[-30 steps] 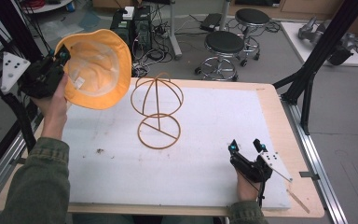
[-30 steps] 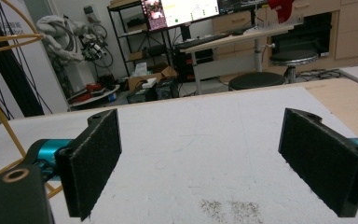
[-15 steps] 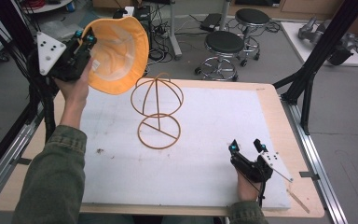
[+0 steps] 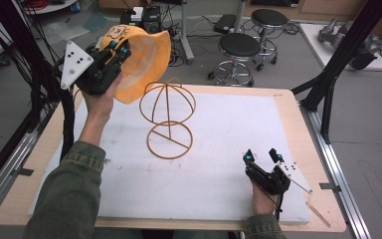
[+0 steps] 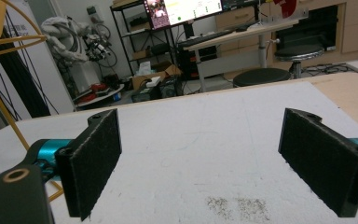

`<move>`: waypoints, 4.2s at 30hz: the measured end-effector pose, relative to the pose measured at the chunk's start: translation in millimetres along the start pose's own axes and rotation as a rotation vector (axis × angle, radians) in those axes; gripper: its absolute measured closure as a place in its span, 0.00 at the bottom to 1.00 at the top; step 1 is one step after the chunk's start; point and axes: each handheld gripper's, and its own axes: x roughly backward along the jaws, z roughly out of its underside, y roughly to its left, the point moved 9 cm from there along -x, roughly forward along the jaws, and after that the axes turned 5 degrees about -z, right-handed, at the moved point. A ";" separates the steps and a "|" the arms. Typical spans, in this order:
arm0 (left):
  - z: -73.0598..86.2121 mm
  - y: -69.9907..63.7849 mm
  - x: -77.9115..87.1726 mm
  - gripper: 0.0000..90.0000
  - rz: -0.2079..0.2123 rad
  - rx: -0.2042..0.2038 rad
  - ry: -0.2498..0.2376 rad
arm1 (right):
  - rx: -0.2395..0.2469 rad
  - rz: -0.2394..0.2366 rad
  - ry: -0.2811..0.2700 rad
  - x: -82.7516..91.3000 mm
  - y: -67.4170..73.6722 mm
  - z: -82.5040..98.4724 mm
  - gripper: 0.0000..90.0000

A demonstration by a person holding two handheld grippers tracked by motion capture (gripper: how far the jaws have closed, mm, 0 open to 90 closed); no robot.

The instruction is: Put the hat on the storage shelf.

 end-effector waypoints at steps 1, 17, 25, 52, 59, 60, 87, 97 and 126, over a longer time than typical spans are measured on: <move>-0.3 -9.5 0.3 0.97 0.029 0.000 -0.002 | -0.002 -0.001 0.003 0.1 0.5 0.2 0.13; 25.5 -90.5 -2.2 0.97 0.272 0.023 0.020 | -0.015 -0.010 0.011 -0.5 1.7 1.4 0.13; 39.5 -113.0 -3.2 0.97 0.355 -0.031 0.080 | -0.021 -0.010 0.009 -0.5 1.4 1.3 0.13; 124.2 -141.9 36.0 0.96 0.523 -0.109 0.432 | -0.037 -0.004 0.009 -0.2 -0.4 1.3 0.13; 126.0 -140.0 38.1 0.94 0.537 -0.086 0.463 | -0.040 -0.004 0.011 0.0 -0.7 1.4 0.13; 126.4 -140.6 38.4 0.94 0.540 -0.080 0.466 | -0.040 -0.003 0.011 -0.1 -0.8 1.5 0.13; 104.9 -140.0 46.2 0.49 0.547 0.002 0.354 | -0.042 0.004 0.010 0.2 -1.7 1.5 0.13; 88.4 -117.3 54.4 0.47 0.478 0.069 0.281 | -0.041 0.003 0.014 0.3 -1.4 1.8 0.13; 74.3 21.3 118.4 0.44 0.035 0.125 0.159 | -0.032 0.009 0.011 0.9 -1.2 1.5 0.13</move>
